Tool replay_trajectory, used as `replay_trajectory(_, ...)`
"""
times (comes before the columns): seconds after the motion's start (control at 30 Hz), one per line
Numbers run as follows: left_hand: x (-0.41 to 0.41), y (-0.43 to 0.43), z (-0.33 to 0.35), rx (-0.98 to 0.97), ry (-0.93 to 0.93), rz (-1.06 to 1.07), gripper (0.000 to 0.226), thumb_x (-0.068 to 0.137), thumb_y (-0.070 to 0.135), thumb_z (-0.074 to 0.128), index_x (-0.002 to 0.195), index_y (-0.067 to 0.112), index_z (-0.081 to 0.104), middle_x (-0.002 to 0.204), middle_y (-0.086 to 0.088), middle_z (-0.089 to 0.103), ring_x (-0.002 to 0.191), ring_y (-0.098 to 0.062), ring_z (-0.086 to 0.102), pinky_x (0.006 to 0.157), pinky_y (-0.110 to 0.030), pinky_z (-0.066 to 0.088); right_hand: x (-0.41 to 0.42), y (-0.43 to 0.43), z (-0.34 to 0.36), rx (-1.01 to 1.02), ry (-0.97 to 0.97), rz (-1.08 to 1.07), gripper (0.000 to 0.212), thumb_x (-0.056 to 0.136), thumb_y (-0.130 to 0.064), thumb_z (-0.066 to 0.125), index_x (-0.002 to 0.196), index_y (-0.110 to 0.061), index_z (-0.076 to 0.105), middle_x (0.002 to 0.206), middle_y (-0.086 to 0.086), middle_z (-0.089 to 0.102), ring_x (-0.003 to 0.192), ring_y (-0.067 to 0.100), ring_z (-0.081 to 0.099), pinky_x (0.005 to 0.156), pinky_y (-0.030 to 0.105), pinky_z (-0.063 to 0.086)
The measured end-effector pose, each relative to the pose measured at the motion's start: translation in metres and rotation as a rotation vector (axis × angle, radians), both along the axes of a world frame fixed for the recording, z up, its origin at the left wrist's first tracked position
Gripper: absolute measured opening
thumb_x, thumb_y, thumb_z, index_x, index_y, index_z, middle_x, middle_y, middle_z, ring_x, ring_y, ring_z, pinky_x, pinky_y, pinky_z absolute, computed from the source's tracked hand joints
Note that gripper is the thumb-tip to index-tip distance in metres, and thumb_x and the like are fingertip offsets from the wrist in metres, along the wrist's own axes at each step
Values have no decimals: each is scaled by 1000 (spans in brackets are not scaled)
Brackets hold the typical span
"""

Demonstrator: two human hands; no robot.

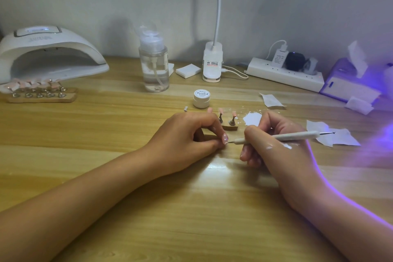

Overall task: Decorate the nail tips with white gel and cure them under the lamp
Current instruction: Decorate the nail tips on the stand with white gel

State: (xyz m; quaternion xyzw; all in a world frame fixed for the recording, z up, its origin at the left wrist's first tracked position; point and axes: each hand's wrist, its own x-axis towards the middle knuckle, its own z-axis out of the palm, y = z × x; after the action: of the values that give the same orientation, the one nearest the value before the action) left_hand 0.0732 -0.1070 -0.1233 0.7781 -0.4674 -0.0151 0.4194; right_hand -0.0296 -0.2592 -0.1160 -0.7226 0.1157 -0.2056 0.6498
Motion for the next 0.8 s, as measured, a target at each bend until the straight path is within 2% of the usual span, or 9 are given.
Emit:
replay_trajectory(0.57, 1, 0, -1, 2, -6, 2, 16, 83, 11, 75, 81, 26, 69, 62, 40, 56, 45, 2, 46, 102, -58, 43, 0, 2, 0, 8, -5, -8, 30, 81, 3, 58, 60, -9, 40, 49, 14, 63, 39, 12, 49, 41, 19, 41)
replay_trajectory(0.7, 0, 0, 0, 0, -9, -3, 16, 83, 10, 75, 82, 25, 69, 60, 42, 53, 45, 3, 46, 102, -58, 43, 0, 1, 0, 36, -13, -16, 33, 82, 3, 57, 57, -15, 45, 48, 14, 62, 38, 12, 49, 40, 19, 40)
replay_trajectory(0.8, 0, 1, 0, 5, -19, -1, 15, 83, 11, 75, 82, 24, 69, 60, 43, 53, 45, 4, 47, 102, -57, 44, 0, 0, -1, 24, -13, -10, 32, 82, 3, 58, 57, -12, 44, 48, 14, 62, 39, 13, 49, 41, 18, 41)
